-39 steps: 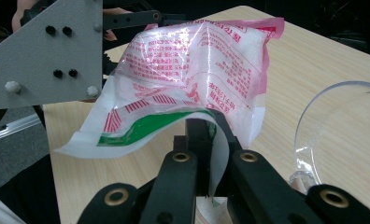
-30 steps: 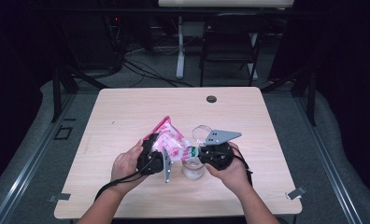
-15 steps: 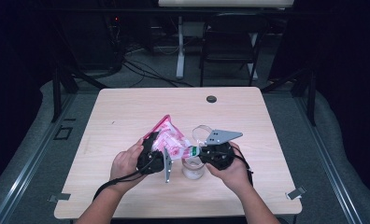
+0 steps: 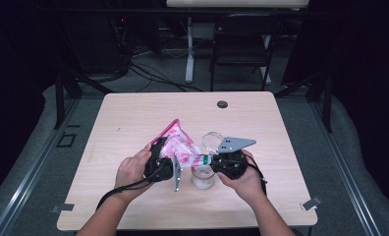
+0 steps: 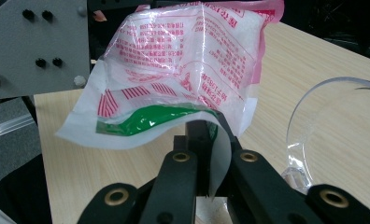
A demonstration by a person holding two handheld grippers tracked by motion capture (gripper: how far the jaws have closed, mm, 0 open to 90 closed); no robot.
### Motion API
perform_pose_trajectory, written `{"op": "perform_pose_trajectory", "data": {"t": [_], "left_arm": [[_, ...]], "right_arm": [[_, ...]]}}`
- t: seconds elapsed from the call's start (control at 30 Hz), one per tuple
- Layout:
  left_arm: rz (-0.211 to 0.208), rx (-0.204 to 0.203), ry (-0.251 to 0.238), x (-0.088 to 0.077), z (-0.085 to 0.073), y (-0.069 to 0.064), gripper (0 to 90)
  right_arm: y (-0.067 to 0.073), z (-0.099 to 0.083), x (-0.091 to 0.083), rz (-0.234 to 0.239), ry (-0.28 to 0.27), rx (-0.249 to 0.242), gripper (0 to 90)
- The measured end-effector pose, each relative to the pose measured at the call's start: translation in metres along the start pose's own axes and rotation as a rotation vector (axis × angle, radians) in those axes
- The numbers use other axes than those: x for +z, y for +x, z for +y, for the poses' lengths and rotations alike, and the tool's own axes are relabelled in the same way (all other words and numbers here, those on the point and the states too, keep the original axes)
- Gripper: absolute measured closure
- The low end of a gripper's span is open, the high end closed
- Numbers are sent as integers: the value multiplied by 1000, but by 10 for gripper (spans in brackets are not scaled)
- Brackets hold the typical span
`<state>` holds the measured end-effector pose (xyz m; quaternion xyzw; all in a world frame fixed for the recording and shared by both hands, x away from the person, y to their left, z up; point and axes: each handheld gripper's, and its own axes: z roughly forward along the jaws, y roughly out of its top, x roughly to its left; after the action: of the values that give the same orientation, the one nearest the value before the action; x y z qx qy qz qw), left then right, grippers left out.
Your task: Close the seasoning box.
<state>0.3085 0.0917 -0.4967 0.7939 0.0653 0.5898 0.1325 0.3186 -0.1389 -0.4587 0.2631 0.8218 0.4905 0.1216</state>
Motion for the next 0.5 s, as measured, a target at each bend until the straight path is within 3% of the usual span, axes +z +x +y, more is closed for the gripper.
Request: {"op": "perform_pose_trajectory", "data": {"t": [0.5], "left_arm": [[9,18,-2,0,2,3,618]], "right_arm": [[-1,-1,0,-2,3,0,900]]}}
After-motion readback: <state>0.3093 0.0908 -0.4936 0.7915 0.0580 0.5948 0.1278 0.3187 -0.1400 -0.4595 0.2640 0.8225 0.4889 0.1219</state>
